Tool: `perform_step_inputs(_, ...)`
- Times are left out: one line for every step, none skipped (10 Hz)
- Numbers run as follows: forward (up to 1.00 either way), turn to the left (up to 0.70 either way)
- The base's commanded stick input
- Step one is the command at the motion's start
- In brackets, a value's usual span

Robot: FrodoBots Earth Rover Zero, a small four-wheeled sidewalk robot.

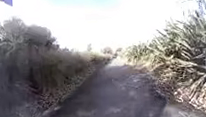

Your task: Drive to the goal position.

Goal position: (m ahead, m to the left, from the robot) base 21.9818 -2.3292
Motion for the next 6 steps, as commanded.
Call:
perform_step_inputs(0.7,-0.35)
perform_step_inputs(0.7,-0.35)
perform_step_inputs(0.7,-0.34)
perform_step_inputs(0.7,-0.31)
perform_step_inputs(0.7,-0.16)
perform_step_inputs(0.7,0.0)
